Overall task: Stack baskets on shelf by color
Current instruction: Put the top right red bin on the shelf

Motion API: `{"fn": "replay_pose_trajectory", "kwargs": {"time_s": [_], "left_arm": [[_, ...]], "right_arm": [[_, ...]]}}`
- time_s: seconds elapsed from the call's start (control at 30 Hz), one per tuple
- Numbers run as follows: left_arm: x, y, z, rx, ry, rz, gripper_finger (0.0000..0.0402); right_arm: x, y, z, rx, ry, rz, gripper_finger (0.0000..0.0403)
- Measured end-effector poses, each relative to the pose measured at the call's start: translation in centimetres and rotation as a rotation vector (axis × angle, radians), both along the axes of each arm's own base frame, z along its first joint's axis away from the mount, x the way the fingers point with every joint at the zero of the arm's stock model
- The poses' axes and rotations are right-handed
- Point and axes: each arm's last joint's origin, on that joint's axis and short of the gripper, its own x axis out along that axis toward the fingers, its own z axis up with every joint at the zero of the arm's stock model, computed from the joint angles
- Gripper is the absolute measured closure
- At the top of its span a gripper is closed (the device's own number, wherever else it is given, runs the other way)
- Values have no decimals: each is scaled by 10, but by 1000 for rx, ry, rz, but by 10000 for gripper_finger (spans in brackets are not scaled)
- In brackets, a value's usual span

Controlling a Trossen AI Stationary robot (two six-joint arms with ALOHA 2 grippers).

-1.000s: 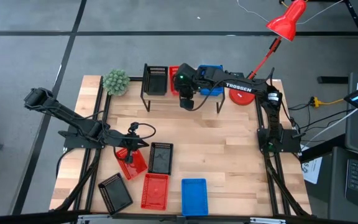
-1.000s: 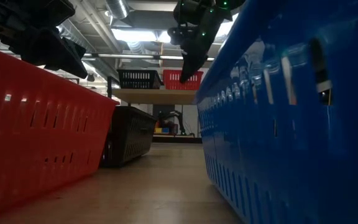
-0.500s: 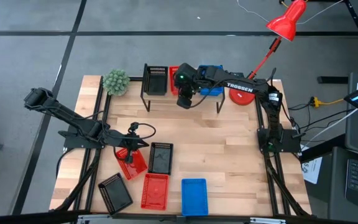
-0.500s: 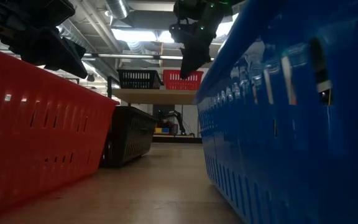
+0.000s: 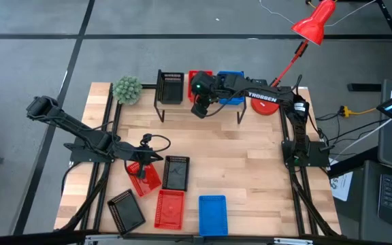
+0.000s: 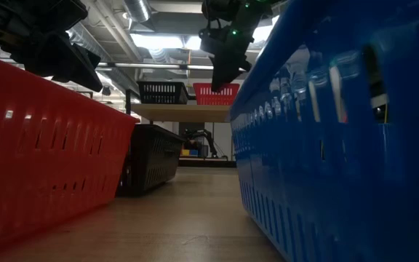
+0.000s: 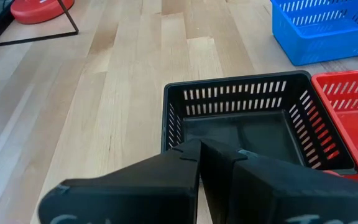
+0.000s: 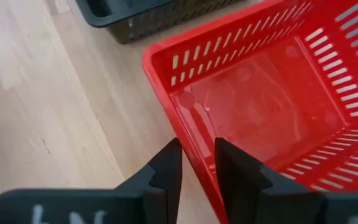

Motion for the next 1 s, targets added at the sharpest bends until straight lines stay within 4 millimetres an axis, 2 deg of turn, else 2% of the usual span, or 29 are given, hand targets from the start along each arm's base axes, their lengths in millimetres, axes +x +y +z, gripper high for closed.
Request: {"fn": "replay_pose_trajectory", "kwargs": {"time_s": [0.33,0.57,0.77,1.0], "left_arm": [[0,0,0,0,0,0,401],[0,0,0,1,0,-1,401],[0,0,0,1,0,-1,401],[0,0,0,-1,1,-5,401]], "right_arm": [[4,13,0,-16,11,70,311],[2,14,4,-50,25,98,311],[1,14,5,-155,112,292,311],[1,16,4,-162,132,407,311]]}}
